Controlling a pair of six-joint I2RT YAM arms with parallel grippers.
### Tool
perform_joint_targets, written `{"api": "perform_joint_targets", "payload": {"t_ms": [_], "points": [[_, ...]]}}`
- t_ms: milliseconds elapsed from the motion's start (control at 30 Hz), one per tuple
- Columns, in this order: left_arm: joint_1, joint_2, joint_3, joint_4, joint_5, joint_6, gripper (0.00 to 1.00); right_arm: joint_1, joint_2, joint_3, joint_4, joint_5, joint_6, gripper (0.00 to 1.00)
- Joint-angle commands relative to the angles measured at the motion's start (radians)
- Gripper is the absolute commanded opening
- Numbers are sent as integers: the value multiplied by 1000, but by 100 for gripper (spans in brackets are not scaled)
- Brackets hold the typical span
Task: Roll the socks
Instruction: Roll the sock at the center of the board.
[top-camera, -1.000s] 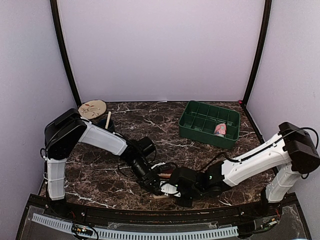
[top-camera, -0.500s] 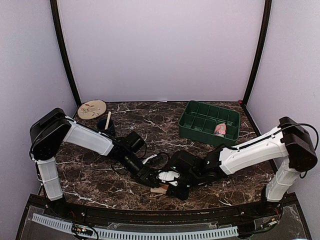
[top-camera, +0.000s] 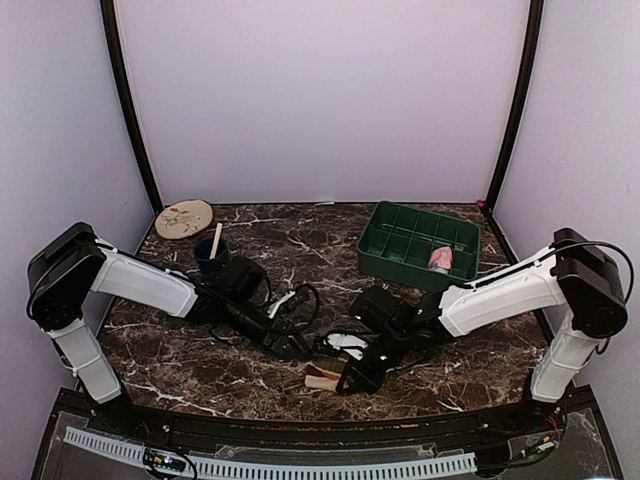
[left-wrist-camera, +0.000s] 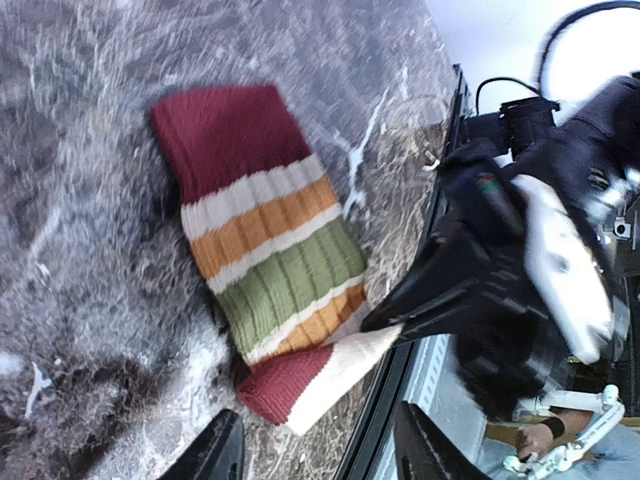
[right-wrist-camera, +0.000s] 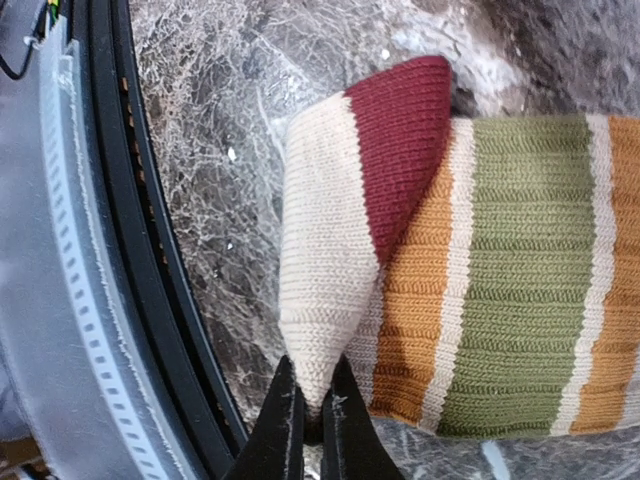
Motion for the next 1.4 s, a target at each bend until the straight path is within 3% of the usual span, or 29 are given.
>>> {"api": "perform_joint_targets", "payload": {"t_ms": [0,233,467,733,967,1367], "points": [[0,-100,-46,71,-45,29,55,-36,13,-47,94,-149,96,0],[-40,-208,-81,24,-200,126,57,-84,8,-111,203,-261,209,0],[-220,-198,-18,-103,-441,311,57,-131,28,-125,227,-340,259,0],[-339,-230,-51,-71,-661,483,56,-152,52,-132,220,-378,263,0],[-417,-201,-22,-95,-752,646,55,-156,66,-129,225,-405,269,0],[-495,-121,35,-121,-765,791,51,-172,72,-121,192,-431,252,0]]}}
